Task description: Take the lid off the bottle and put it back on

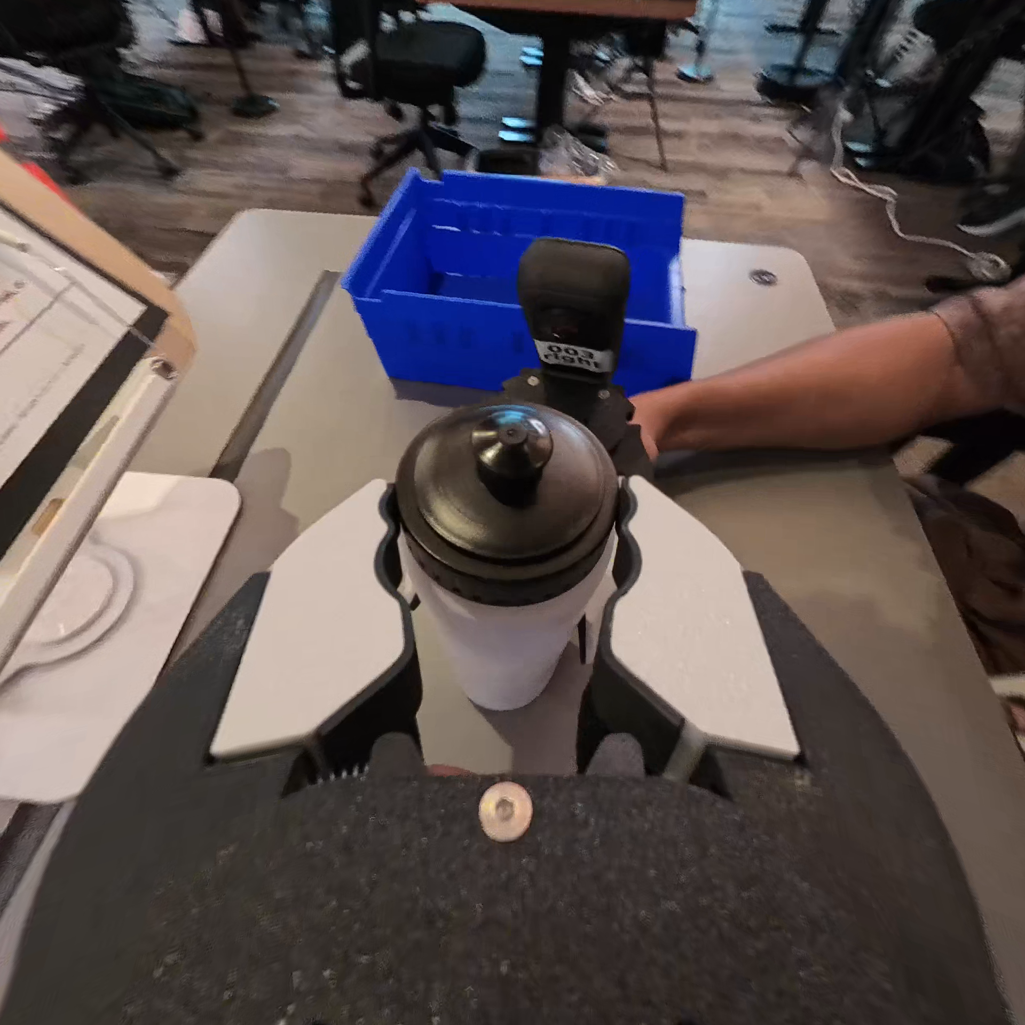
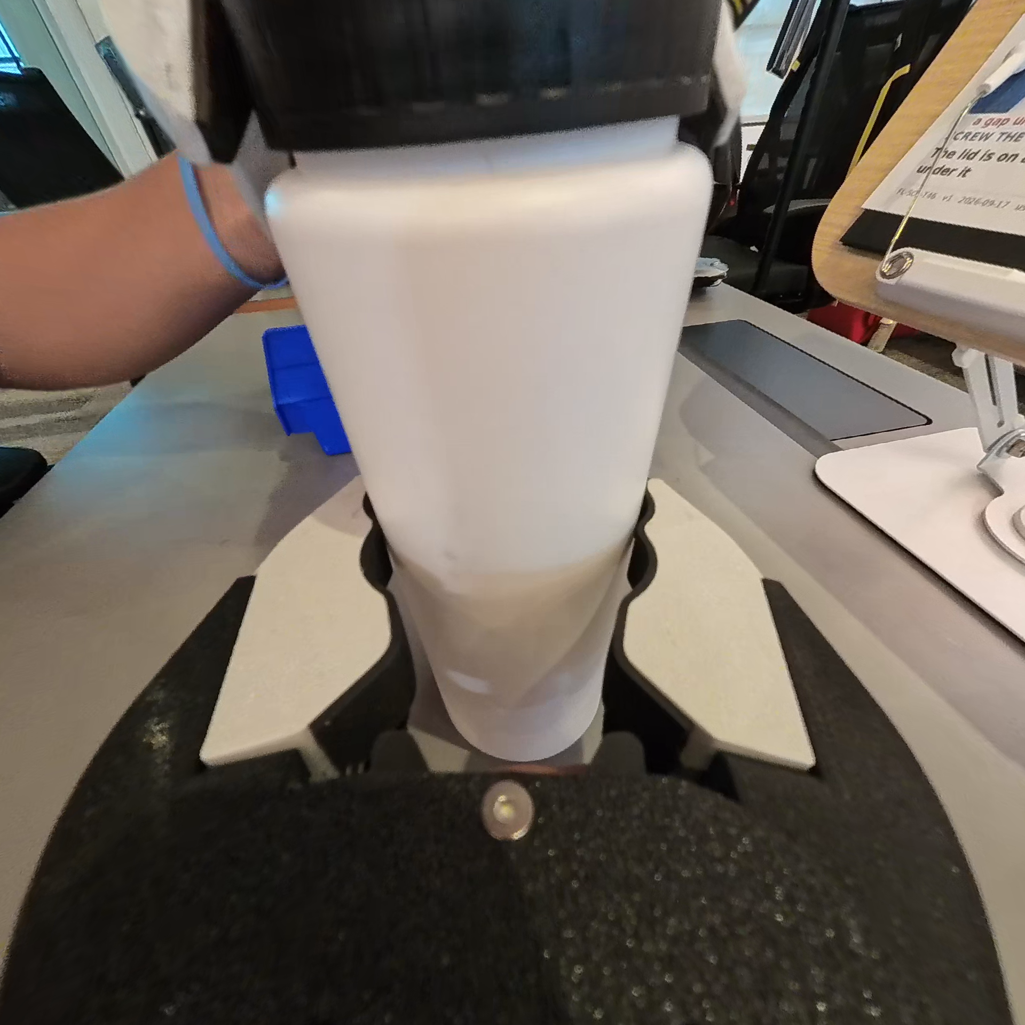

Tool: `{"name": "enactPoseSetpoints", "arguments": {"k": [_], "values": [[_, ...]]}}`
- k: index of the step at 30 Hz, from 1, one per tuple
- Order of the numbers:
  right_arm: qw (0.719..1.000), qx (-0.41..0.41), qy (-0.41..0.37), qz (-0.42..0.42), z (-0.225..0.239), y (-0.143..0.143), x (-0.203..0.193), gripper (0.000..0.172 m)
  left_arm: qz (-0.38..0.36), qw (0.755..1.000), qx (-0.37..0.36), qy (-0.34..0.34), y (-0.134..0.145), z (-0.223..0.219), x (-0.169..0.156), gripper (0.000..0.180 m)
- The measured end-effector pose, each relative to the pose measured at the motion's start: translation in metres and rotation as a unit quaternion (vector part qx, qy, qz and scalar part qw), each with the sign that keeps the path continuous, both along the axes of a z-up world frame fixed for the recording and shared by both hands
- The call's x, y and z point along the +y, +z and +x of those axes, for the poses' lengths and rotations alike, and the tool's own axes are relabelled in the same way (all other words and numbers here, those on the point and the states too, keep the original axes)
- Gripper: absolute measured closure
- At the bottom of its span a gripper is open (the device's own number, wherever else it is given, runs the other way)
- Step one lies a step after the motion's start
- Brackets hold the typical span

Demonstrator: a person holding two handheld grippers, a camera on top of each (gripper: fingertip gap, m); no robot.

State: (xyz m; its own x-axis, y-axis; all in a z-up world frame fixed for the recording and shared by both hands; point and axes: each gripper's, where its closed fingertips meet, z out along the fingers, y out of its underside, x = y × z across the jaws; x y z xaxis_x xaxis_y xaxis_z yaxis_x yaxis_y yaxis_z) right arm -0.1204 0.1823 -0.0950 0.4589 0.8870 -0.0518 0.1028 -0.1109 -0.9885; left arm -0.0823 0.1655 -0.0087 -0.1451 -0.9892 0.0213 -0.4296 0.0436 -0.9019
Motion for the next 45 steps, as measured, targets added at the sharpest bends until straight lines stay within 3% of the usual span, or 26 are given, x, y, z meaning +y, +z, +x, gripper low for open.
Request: {"name": "enactPoseSetpoints", "arguments": {"k": [8, 10, 11, 15, 21, 24, 27, 31, 36, 38, 41, 45], "values": [[1.0, -0.003, -0.003, -0.001, -0.001, 0.0, 0.0, 0.086, 0.021, 0.971, -0.056, 0.232, 0.001, 0.0, 0.006, 0.107], [1.0, -0.002, -0.002, 0.0, 0.0, 0.0, 0.0, 0.086, 0.058, 0.977, -0.051, 0.201, 0.001, 0.001, -0.005, 0.083], [1.0, -0.002, -0.002, 0.0, 0.0, 0.0, 0.0, 0.086, 0.077, 0.978, -0.045, 0.189, 0.0, -0.001, -0.006, 0.079], [1.0, -0.001, -0.003, -0.001, -0.001, 0.0, 0.001, 0.086, 0.075, 0.99, -0.065, 0.1, 0.017, -0.007, -0.001, 0.098], [1.0, 0.0, -0.002, -0.001, -0.001, 0.0, 0.0, 0.086, -0.009, 0.998, -0.018, -0.052, 0.01, -0.008, 0.007, 0.093], [1.0, 0.001, -0.002, -0.001, 0.0, 0.0, 0.0, 0.086, -0.036, 0.994, -0.007, -0.098, 0.006, -0.006, -0.001, 0.111], [1.0, 0.0, -0.002, 0.001, 0.001, 0.0, 0.0, 0.086, -0.018, 0.998, -0.022, -0.059, 0.007, -0.004, -0.001, 0.111], [1.0, -0.002, -0.007, -0.001, 0.001, 0.0, 0.001, 0.086, -0.017, 0.995, -0.075, 0.063, 0.009, -0.003, 0.002, 0.111], [1.0, -0.004, -0.006, 0.0, -0.001, 0.0, 0.0, 0.086, 0.018, 0.955, -0.12, 0.269, 0.009, -0.006, 0.007, 0.112], [1.0, -0.004, -0.005, 0.0, 0.0, 0.0, 0.0, 0.086, 0.06, 0.943, -0.103, 0.31, 0.007, -0.007, 0.005, 0.11], [1.0, -0.003, -0.005, -0.001, 0.0, 0.0, 0.0, 0.086, 0.076, 0.95, -0.087, 0.29, 0.013, -0.007, -0.005, 0.092], [1.0, -0.003, -0.005, -0.002, -0.001, 0.0, 0.001, 0.086, 0.05, 0.978, -0.061, 0.19, 0.017, -0.015, -0.001, 0.096]]}}
